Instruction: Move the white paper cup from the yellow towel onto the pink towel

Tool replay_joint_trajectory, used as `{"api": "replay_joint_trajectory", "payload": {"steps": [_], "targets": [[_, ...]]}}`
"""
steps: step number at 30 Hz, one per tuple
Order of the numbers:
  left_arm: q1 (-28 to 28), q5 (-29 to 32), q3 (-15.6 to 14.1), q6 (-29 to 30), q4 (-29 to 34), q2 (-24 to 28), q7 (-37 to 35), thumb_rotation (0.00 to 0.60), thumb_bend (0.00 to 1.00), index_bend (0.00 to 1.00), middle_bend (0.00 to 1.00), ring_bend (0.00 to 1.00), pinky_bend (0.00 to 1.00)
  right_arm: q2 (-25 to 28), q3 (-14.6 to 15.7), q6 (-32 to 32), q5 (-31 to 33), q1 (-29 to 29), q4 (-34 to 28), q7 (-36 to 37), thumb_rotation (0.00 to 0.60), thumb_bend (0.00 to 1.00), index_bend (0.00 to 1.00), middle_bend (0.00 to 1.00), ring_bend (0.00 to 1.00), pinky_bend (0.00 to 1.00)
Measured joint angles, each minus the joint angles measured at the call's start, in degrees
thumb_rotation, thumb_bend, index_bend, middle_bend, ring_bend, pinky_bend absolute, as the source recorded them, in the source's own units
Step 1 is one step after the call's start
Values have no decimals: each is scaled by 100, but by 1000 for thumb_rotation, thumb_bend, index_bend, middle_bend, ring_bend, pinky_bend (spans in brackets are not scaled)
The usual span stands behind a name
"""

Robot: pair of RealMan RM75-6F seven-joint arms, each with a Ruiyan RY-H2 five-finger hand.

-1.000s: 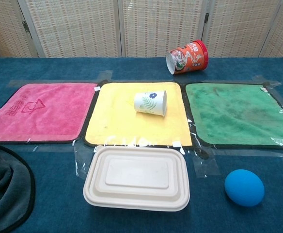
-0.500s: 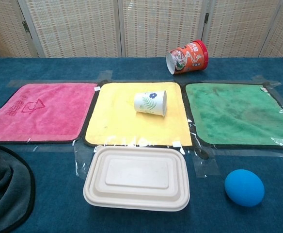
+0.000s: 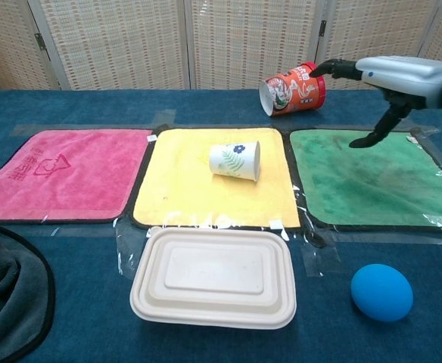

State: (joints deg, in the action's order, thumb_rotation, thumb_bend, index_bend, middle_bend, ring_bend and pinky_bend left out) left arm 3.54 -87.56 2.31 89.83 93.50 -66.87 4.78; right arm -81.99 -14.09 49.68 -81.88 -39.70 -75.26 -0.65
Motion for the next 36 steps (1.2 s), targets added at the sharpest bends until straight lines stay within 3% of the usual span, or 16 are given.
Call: {"api": "replay_joint_trajectory", "payload": {"steps": [15,29,36], "targets": [[-13,2,16,-9,51,90,11,600,580,205,140,137,0,-1390,-65,-679,220,-1133,1739,2,600,235,0,22,65,9],[-38,56,28,-37,44,132,-50,600,580,209,141,138,0,-2348,23,-718,51,-1858,3107,429,600,235,0,23,66,9],[-61,57,15,-34,32,140,-68,600,580,210,141,138,0,-2740,-86,-517,-13,-2271,3442,505,600,235,0,26,62,8]]}}
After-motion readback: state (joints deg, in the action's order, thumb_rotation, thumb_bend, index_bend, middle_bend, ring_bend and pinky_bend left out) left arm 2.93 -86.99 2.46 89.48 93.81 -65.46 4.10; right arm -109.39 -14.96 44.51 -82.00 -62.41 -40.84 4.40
